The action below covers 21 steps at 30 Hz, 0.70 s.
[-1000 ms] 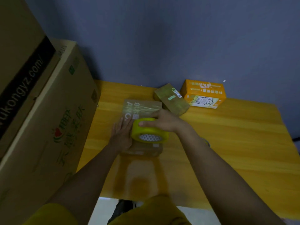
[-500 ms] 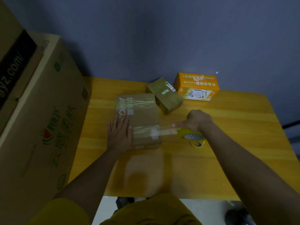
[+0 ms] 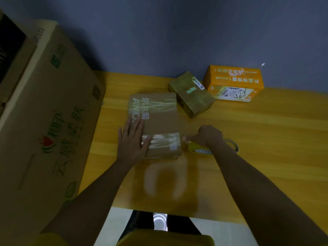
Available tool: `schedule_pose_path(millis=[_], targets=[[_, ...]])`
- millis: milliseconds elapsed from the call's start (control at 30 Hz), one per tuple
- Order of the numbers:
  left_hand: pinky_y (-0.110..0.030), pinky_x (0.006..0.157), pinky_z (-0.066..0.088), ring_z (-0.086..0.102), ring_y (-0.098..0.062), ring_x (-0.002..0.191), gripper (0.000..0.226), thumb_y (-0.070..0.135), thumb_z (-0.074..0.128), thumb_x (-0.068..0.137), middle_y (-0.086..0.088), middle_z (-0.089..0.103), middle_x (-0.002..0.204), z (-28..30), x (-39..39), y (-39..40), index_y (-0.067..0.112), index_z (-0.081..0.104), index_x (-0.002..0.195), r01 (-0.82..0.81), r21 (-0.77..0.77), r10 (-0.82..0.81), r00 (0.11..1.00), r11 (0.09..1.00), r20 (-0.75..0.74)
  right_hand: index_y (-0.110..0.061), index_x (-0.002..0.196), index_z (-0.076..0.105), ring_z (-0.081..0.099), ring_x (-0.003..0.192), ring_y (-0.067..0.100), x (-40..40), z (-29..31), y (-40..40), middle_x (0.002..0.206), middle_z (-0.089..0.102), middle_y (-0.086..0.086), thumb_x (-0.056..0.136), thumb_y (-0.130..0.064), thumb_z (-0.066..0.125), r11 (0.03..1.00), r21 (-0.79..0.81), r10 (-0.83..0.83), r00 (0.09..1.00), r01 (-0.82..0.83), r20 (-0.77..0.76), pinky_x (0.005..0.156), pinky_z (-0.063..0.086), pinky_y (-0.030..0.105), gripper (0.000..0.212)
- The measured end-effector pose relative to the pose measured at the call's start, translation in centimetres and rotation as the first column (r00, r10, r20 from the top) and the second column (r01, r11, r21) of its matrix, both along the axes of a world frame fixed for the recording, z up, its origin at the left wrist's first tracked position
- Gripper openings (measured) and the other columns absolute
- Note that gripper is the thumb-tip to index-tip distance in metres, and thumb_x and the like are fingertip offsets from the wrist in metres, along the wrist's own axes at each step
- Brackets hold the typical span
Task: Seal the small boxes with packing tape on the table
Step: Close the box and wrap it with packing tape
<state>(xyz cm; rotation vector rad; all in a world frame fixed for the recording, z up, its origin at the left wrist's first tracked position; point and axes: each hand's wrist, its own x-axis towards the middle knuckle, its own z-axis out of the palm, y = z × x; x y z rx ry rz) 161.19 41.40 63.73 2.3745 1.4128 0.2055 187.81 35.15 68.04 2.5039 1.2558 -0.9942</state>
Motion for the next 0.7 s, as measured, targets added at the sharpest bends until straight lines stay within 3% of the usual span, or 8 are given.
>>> schedule_pose_path(millis=[100, 167, 233, 300, 400, 500, 600, 700], targets=[[-0.055, 0.116, 0.001, 0.0, -0.026, 0.148, 0.083, 0.075, 0.021, 0.087, -0.002, 0.005, 0.161, 0.4, 0.5, -0.6, 0.027, 0.009, 0.154, -0.128, -0.053, 0.126, 0.991, 0.99, -0.036, -0.016, 0.062, 0.034, 0.044, 0.066, 0.024, -0.9, -0.8, 0.5, 0.066, 0.033, 0.002, 0.073, -0.078, 0.057, 0.999, 0.032, 0.029, 0.999, -0.029, -0.025, 0.065, 0.036, 0.034, 0.068], [-0.055, 0.11, 0.027, 0.02, -0.034, 0.143, 0.088, 0.072, 0.038, 0.088, -0.006, 0.01, 0.159, 1.2, 1.0, -0.6, 0.026, 0.004, 0.154, -0.346, -0.265, 0.376, 0.924, 0.9, 0.074, -0.017, 0.06, 0.032, 0.035, 0.055, 0.019, -1.1, -0.9, 0.6, 0.063, 0.031, 0.002, 0.076, -0.077, 0.054, 0.995, 0.06, 0.076, 0.997, -0.075, -0.016, 0.061, 0.034, 0.033, 0.067], [-0.049, 0.093, 0.044, 0.045, -0.038, 0.126, 0.089, 0.068, 0.042, 0.088, -0.013, 0.033, 0.151, 1.5, 1.3, 0.1, 0.017, 0.009, 0.153, -0.538, -0.429, 0.611, 0.79, 0.726, 0.044, -0.013, 0.061, 0.044, 0.043, 0.057, 0.021, -1.1, -0.9, 0.9, 0.064, 0.041, 0.007, 0.082, -0.072, 0.053, 0.989, 0.092, 0.121, 0.992, -0.117, -0.035, 0.058, 0.037, 0.033, 0.063], [-0.045, 0.077, 0.046, 0.056, -0.041, 0.103, 0.079, 0.066, 0.038, 0.091, -0.02, 0.055, 0.125, 1.4, 1.1, 0.5, 0.006, 0.031, 0.141, -0.617, -0.368, 0.652, 0.758, 0.696, -0.039, -0.011, 0.087, 0.069, 0.06, 0.082, 0.028, -1.1, -0.8, 1.4, 0.091, 0.063, 0.014, 0.086, -0.066, 0.054, 0.978, 0.099, 0.194, 0.976, -0.184, -0.102, 0.069, 0.049, 0.038, 0.057], [-0.042, 0.068, 0.042, 0.056, -0.041, 0.09, 0.065, 0.059, 0.037, 0.095, -0.02, 0.059, 0.106, 0.8, 0.6, 0.8, 0.002, 0.042, 0.128, -0.608, -0.312, 0.646, 0.763, 0.73, 0.025, -0.023, 0.114, 0.07, 0.057, 0.112, 0.027, -0.8, 0.5, 2.1, 0.124, 0.063, 0.005, 0.088, -0.061, 0.056, 0.949, 0.098, 0.309, 0.943, -0.299, -0.122, 0.09, 0.05, 0.04, 0.048], [-0.038, 0.068, 0.045, 0.056, -0.034, 0.083, 0.05, 0.053, 0.041, 0.097, -0.007, 0.059, 0.092, 1.0, 0.6, 0.6, 0.008, 0.052, 0.115, -0.541, -0.361, 0.614, 0.779, 0.76, 0.126, -0.028, 0.107, 0.073, 0.06, 0.106, 0.022, -0.8, 2.0, 2.2, 0.119, 0.067, -0.002, 0.078, -0.06, 0.068, 0.92, 0.075, 0.391, 0.917, -0.385, -0.083, 0.085, 0.053, 0.036, 0.043], [-0.031, 0.057, 0.042, 0.051, -0.022, 0.063, 0.032, 0.045, 0.045, 0.099, -0.001, 0.053, 0.072, 1.0, 0.7, 1.1, 0.016, 0.057, 0.092, -0.387, -0.484, 0.575, 0.747, 0.785, 0.334, -0.029, 0.112, 0.072, 0.062, 0.103, 0.022, -1.3, 4.3, 1.2, 0.115, 0.068, -0.002, 0.066, -0.066, 0.074, 0.905, 0.046, 0.423, 0.906, -0.422, -0.008, 0.075, 0.052, 0.033, 0.059], [-0.048, 0.072, 0.052, 0.056, -0.031, 0.074, 0.026, 0.046, 0.045, 0.098, -0.013, 0.057, 0.082, 0.0, 0.3, 3.0, 0.028, 0.059, 0.085, -0.287, -0.603, 0.581, 0.725, 0.744, 0.371, -0.03, 0.126, 0.064, 0.059, 0.11, 0.02, -2.2, 7.3, 0.6, 0.123, 0.064, -0.004, 0.072, -0.067, 0.069, 0.907, 0.054, 0.417, 0.909, -0.417, 0.023, 0.074, 0.046, 0.029, 0.065]])
